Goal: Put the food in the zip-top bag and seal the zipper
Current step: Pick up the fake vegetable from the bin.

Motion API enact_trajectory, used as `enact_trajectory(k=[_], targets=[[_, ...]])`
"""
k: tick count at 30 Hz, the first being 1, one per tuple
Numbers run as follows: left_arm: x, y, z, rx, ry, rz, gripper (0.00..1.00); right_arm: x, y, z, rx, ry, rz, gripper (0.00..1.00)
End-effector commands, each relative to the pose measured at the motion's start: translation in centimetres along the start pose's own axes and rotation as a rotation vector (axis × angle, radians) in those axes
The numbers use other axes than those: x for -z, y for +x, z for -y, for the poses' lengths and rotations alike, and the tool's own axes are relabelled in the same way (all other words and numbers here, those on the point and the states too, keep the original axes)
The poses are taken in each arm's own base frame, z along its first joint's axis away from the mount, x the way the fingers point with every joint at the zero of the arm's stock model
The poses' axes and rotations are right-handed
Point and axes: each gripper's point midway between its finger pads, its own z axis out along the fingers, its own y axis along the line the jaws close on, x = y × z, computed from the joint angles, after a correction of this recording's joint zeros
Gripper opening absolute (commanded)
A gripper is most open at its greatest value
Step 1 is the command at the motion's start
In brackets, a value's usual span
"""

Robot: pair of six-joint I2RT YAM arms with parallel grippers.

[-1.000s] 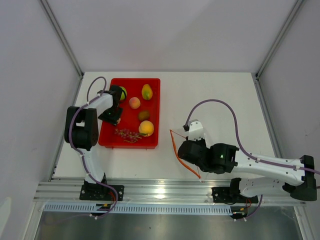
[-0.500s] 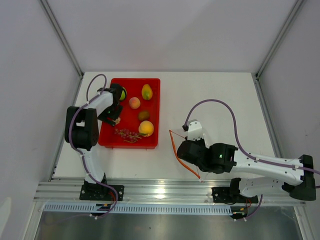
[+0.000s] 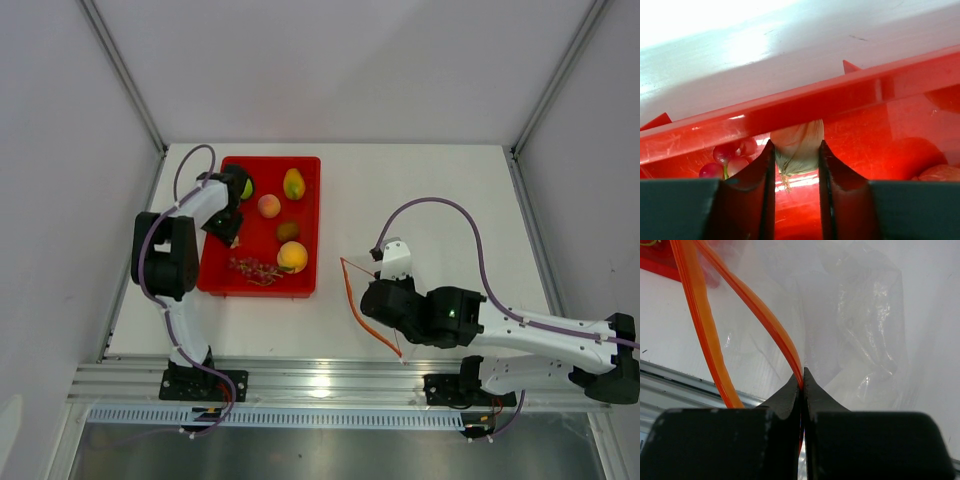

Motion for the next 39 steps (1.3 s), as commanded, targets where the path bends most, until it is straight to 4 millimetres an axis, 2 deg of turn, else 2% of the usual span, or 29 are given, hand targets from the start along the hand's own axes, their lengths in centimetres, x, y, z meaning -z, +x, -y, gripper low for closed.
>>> enact_trajectory(k=[1,3,6,12,17,19,20,22,23,24,26,27,28,30,31,32,33,34,36,37,39], targets=[[2.2,-1.3,1.2,0.018,0.045,0.048,0.23,0.2,-0.9,0.0,-0.022,-0.006,0.033,0.0],[2.3,-1.2,1.0,0.009,0.039,0.05,0.23,0.2,-0.9,0.0,-0.022,-0.01,0.036,0.0],[2.9,-1.4,0.8,0.008,0.04,0.06,0.16,0.3,-0.9,0.1,-0.022,-0.009,0.038,0.0],[5.6,-1.0,1.0,-0.013,0.098,0.069,0.19,0.2,-0.9,0.1,-0.024,-0.01,0.036,0.0],[10.4,-1.0,0.9,-0.062,0.224,0.099,0.21,0.2,-1.2,-0.3,-0.028,-0.018,0.036,0.0],[12.5,-0.2,1.2,-0.119,0.305,0.1,0.22,0.3,-1.4,-0.6,-0.034,-0.025,0.031,0.0],[14.3,-0.3,1.1,-0.128,0.36,0.098,0.22,0.1,-1.3,-0.7,-0.028,-0.021,0.024,0.0],[16.1,1.1,0.9,-0.205,0.432,0.079,0.23,0.2,-1.5,-1.1,-0.028,-0.027,0.016,0.0],[16.6,1.6,0.5,-0.23,0.457,0.067,0.24,0.1,-1.4,-1.3,-0.022,-0.025,0.008,0.0],[17.9,2.1,-0.2,-0.252,0.509,0.056,0.24,0.0,-1.4,-1.4,-0.023,-0.022,0.004,0.0],[19.3,3.3,-0.4,-0.314,0.605,0.017,0.24,0.1,-1.5,-1.7,-0.026,-0.029,-0.007,0.0],[20.5,3.8,-1.3,-0.333,0.661,-0.001,0.24,0.1,-1.5,-1.9,-0.025,-0.033,-0.012,0.0],[20.4,4.9,-2.2,-0.387,0.688,-0.041,0.24,0.1,-1.5,-2.0,-0.025,-0.034,-0.015,0.0],[24.0,5.4,-2.7,-0.409,0.867,-0.061,0.25,0.2,-1.5,-2.4,-0.033,-0.048,-0.028,0.0],[22.8,6.7,-4.2,-0.46,0.873,-0.086,0.26,0.2,-1.5,-2.5,-0.033,-0.052,-0.031,0.0],[24.6,6.9,-3.9,-0.46,0.977,-0.085,0.26,0.3,-1.6,-2.7,-0.04,-0.056,-0.033,0.0],[25.9,7.5,-4.5,-0.5,1.057,-0.089,0.27,0.3,-1.6,-2.9,-0.042,-0.065,-0.039,0.0],[25.9,8.0,-6.1,-0.513,1.115,-0.102,0.29,0.3,-1.6,-3.0,-0.047,-0.068,-0.041,0.0],[28.3,9.6,-7.3,-0.576,1.274,-0.152,0.31,0.3,-1.5,-3.3,-0.048,-0.077,-0.051,0.0],[29.6,9.6,-8.3,-0.581,1.33,-0.165,0.32,0.3,-1.4,-3.3,-0.05,-0.078,-0.054,0.0],[30.5,11.1,-10.0,-0.646,1.366,-0.206,0.33,0.3,-1.5,-3.4,-0.053,-0.083,-0.053,0.0]])
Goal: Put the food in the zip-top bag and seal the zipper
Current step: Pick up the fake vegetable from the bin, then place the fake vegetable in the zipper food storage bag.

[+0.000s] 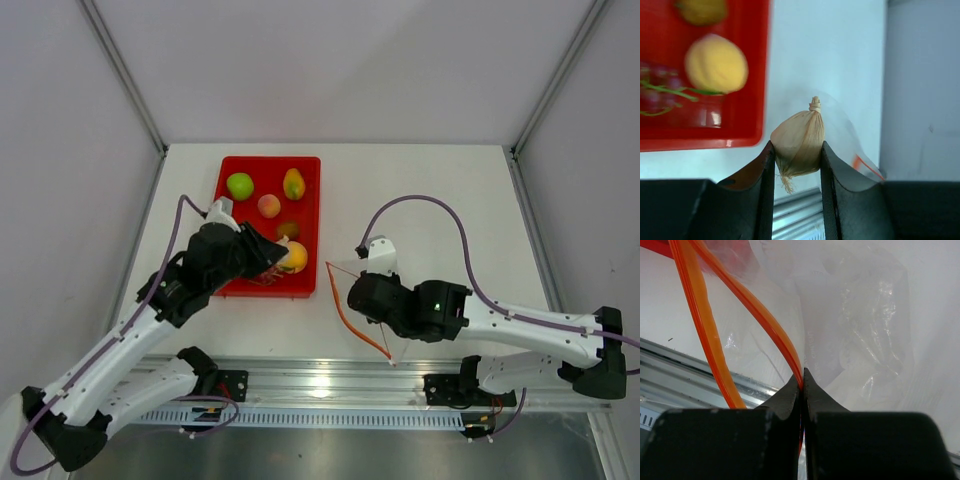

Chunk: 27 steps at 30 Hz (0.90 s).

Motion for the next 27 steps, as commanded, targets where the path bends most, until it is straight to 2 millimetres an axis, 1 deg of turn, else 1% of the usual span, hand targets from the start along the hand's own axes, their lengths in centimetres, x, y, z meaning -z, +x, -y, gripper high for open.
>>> enact_trajectory(k=[1,2,3,4,5,6,8,9,11,12,14,16,17,19,22,23,25,27], targets=[[2.2,1.7,4.7,-0.113,0.245,-0.053,0.34,0.5,-1.2,-0.9,-0.048,-0.035,0.014,0.0],[3.1,2.1,5.2,-0.12,0.266,-0.062,0.34,0.5,-1.3,-0.9,-0.052,-0.037,0.014,0.0],[3.8,3.1,5.6,-0.133,0.287,-0.087,0.34,0.5,-1.3,-0.9,-0.052,-0.035,0.013,0.0],[4.2,3.4,5.7,-0.134,0.3,-0.092,0.34,0.5,-1.4,-0.9,-0.053,-0.035,0.012,0.0],[5.1,3.7,5.8,-0.132,0.321,-0.091,0.34,0.4,-1.4,-0.9,-0.056,-0.035,0.009,0.0],[5.7,4.4,6.1,-0.139,0.338,-0.102,0.34,0.4,-1.4,-0.8,-0.056,-0.033,0.009,0.0],[6.4,5.1,6.2,-0.14,0.355,-0.116,0.36,0.3,-1.4,-0.9,-0.053,-0.026,0.002,0.0],[7.1,5.8,6.4,-0.14,0.379,-0.141,0.36,0.3,-1.5,-0.9,-0.054,-0.026,0.001,0.0],[7.1,7.1,6.3,-0.152,0.398,-0.177,0.36,0.4,-1.7,-1.1,-0.056,-0.031,0.004,0.0],[7.4,7.7,6.7,-0.153,0.412,-0.199,0.36,0.4,-1.8,-1.1,-0.054,-0.032,0.004,0.0],[7.3,8.9,7.2,-0.155,0.46,-0.235,0.37,0.5,-2.1,-1.4,-0.062,-0.046,0.009,0.0],[6.6,10.3,6.6,-0.142,0.471,-0.272,0.38,0.6,-2.3,-1.5,-0.064,-0.055,0.008,0.0],[6.9,10.2,7.7,-0.132,0.523,-0.257,0.39,0.6,-2.5,-1.6,-0.069,-0.059,0.01,0.0],[6.2,11.1,7.4,-0.132,0.516,-0.274,0.41,0.7,-2.5,-1.8,-0.069,-0.068,0.005,0.0],[5.6,11.6,7.6,-0.142,0.496,-0.292,0.41,1.0,-2.8,-2.3,-0.084,-0.097,0.006,0.0],[5.7,12.2,7.8,-0.146,0.504,-0.32,0.41,1.1,-2.9,-2.4,-0.089,-0.106,0.007,0.0],[5.2,12.5,7.8,-0.139,0.482,-0.331,0.42,1.3,-3.0,-2.5,-0.1,-0.115,0.015,0.0],[5.1,12.6,8.3,-0.121,0.486,-0.337,0.42,1.1,-2.9,-2.6,-0.099,-0.115,0.013,0.0]])
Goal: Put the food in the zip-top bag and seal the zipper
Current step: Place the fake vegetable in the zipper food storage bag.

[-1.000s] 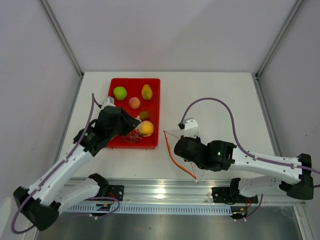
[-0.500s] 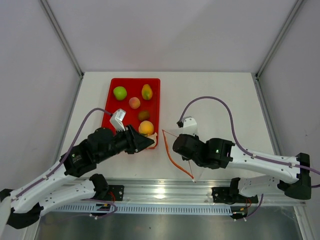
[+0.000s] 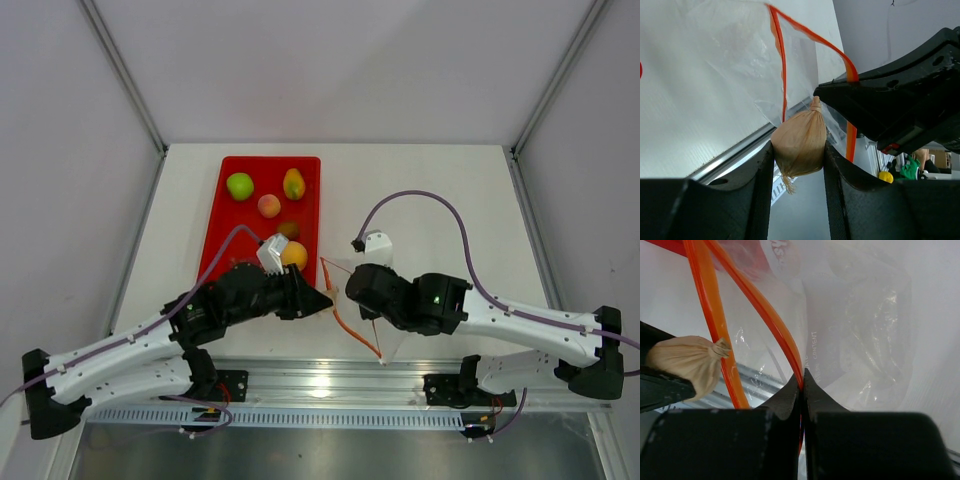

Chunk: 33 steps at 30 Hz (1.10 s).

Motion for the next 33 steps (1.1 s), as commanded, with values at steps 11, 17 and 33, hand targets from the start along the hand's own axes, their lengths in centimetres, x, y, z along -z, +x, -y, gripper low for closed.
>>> enact_trajectory(k=[11,17,33], targets=[[-0.8,-0.1,3.6,0.106,0.102,-0.006,0.41,-0.2,-1.0,-1.1,-0.032,-0.032,0.032,0.0],[-1.7,-0.4,3.3,0.116,0.046,-0.006,0.42,0.0,-1.2,-1.5,-0.053,-0.058,0.043,0.0],[-4.0,-0.7,1.5,0.099,-0.049,0.02,0.89,0.9,-1.3,-0.5,-0.074,-0.052,0.062,0.0]])
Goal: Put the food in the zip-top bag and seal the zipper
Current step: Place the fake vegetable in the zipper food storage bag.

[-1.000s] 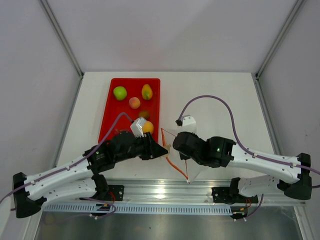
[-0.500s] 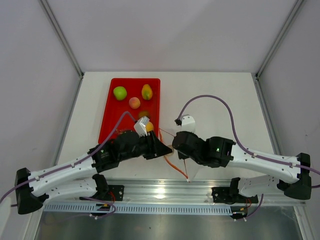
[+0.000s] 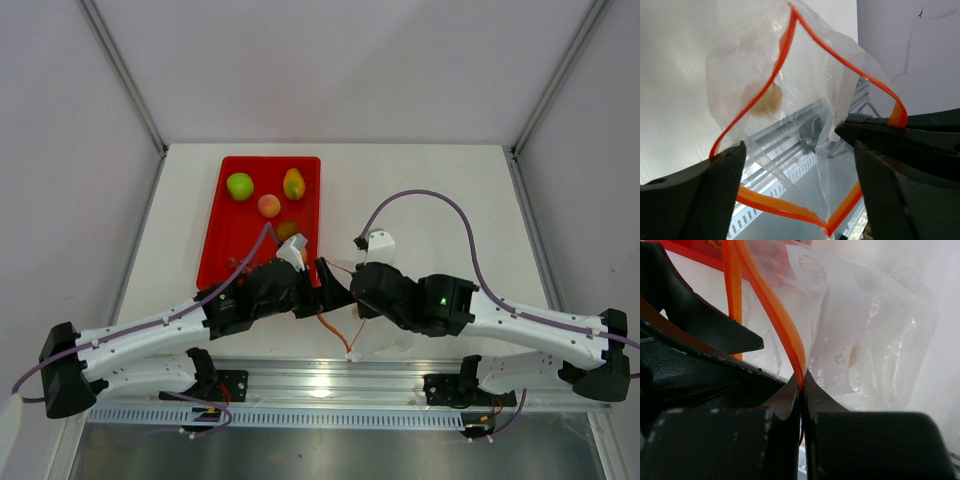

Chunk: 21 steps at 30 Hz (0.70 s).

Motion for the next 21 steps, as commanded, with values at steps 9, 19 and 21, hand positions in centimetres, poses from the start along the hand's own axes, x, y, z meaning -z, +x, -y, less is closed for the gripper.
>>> enact_trajectory(k=[9,19,21], targets=[[4.0,-3.5,2.1,-0.115,0.058,0.161,1.0,0.9,-0.5,2.4,-0.023,0.078,0.043,0.0],[9.6,-8.3,-2.4,-0.085,-0.158,0.389,0.99,1.8,0.1,4.7,-0.024,0.125,0.036,0.0],[10.5,-9.8,-4.4,-0.024,-0.285,0.405,0.99,2.0,0.1,4.7,-0.025,0.119,0.033,0.0]])
